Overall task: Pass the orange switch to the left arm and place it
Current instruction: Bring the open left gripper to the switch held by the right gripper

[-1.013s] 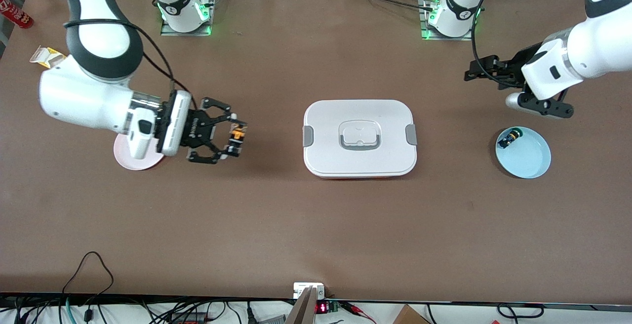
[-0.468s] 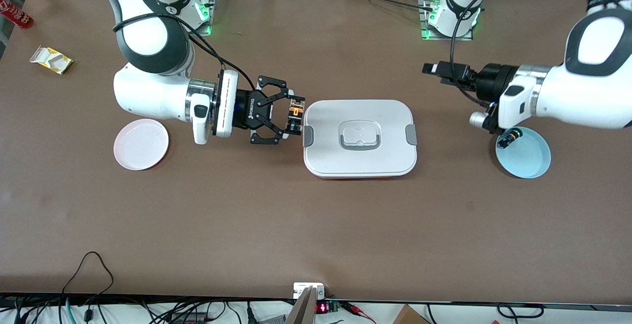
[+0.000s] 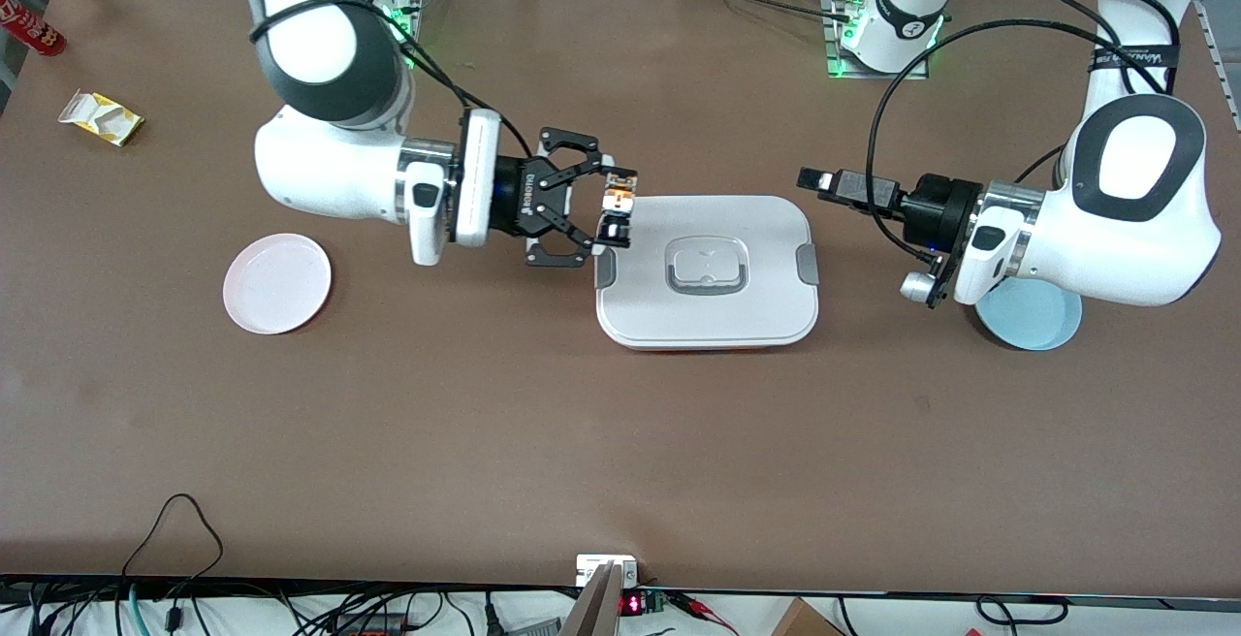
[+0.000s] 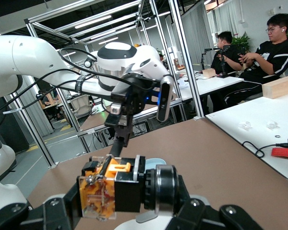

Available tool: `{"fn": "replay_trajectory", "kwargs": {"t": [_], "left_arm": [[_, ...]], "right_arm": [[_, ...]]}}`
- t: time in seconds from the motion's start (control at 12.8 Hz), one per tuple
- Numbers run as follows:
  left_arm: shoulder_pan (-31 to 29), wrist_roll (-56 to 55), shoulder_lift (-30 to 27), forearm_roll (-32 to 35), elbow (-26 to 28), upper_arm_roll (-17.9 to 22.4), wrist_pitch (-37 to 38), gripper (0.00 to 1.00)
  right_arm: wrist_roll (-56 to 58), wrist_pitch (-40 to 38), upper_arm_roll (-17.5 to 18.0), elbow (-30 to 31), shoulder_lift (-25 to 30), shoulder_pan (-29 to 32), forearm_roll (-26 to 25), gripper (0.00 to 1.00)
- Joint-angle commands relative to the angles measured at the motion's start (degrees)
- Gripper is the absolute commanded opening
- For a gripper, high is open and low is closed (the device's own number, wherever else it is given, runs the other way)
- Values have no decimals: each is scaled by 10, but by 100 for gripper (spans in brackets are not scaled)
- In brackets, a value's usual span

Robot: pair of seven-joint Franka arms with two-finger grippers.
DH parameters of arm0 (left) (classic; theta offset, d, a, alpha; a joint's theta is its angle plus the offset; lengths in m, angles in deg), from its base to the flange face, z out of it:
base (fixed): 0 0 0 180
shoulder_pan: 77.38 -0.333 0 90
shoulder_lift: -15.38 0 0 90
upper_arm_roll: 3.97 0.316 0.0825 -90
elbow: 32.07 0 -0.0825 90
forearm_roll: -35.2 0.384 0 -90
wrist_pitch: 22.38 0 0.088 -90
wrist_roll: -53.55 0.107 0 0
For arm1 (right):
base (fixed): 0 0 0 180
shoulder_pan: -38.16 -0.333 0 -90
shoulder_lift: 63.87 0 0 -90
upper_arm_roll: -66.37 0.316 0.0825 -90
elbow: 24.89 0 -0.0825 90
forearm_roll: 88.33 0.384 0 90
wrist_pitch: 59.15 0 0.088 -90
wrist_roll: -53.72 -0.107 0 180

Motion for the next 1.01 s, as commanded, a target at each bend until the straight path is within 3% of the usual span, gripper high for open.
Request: {"fn": "replay_trajectory", "kwargs": {"t": [0.0, 0.31, 0.94], "left_arm": [[1, 68, 27, -85, 1, -3, -36, 100], [-10, 158, 30, -184, 74, -4, -39, 100], [18, 140, 15, -189, 77, -11, -78, 100]], "right_arm": [[26, 6, -2, -50, -44, -18, 19, 14], [25, 48, -3, -63, -47, -44, 65, 14], [26, 93, -2, -77, -61, -81, 107, 14]]}}
